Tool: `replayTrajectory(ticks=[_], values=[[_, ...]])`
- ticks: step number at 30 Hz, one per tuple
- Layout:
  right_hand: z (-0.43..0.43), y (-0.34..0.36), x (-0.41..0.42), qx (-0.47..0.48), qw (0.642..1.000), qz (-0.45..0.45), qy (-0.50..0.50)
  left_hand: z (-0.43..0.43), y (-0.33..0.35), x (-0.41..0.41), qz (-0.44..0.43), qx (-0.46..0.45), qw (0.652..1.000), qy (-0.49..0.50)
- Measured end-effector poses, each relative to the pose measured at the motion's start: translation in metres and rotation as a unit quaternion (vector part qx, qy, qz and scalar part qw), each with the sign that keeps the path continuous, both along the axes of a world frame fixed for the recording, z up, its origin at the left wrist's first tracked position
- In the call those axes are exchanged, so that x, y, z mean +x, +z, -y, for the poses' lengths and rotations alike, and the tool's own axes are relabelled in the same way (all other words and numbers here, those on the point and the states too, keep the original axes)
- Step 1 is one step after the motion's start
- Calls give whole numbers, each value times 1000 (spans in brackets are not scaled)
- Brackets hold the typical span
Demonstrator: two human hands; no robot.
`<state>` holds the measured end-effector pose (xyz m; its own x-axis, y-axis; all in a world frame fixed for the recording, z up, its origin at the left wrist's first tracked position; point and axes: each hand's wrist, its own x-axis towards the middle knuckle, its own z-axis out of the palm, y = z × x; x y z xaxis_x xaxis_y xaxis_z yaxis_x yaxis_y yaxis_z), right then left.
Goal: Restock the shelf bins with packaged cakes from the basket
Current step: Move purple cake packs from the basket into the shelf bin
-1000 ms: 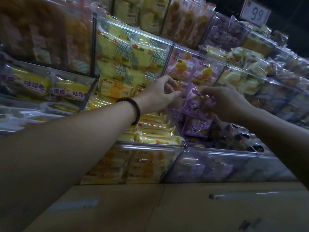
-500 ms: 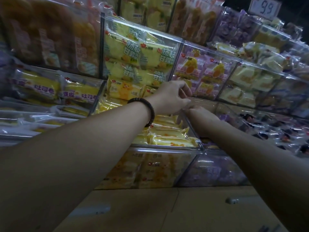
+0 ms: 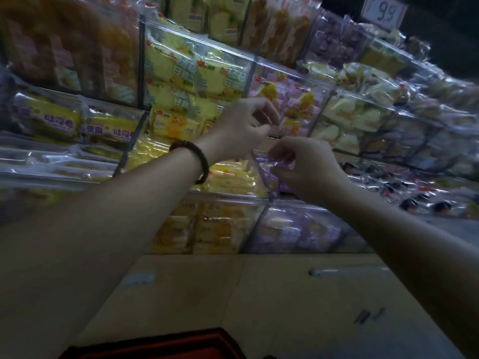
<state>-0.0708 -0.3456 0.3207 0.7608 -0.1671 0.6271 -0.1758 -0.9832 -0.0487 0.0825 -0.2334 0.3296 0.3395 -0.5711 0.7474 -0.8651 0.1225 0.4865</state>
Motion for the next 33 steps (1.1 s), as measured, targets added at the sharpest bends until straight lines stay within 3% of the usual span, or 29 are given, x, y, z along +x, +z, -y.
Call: replayTrajectory(ticks=[4, 7, 9, 11, 15, 19, 25, 29, 33], values=[[-47, -28, -34, 5, 996, 59, 67, -46, -30, -65, 12, -9, 1000, -22], [-78, -69, -54, 38, 991, 40, 121, -92, -75, -91, 8, 4, 1000, 8], [-94, -106, -62, 74, 987, 5, 145, -126, -114, -100, -28, 42, 999, 13], [-109, -147, -65, 131, 981, -32, 138, -156, -155, -103, -55, 137, 989, 18], [-125, -231, -55, 219, 958, -177, 60, -191, -238, -91, -97, 373, 922, 36], [-131, -313, -43, 255, 881, -399, -24, -207, -311, -77, -184, 486, 851, 68], [-117, -401, -47, 194, 823, -519, -126, -221, -357, -62, -53, 683, 727, 38], [-117, -434, -55, 193, 810, -527, -171, -216, -365, -60, -46, 699, 713, 2], [-122, -454, -63, 145, 826, -512, -185, -212, -375, -63, -31, 703, 710, -4]])
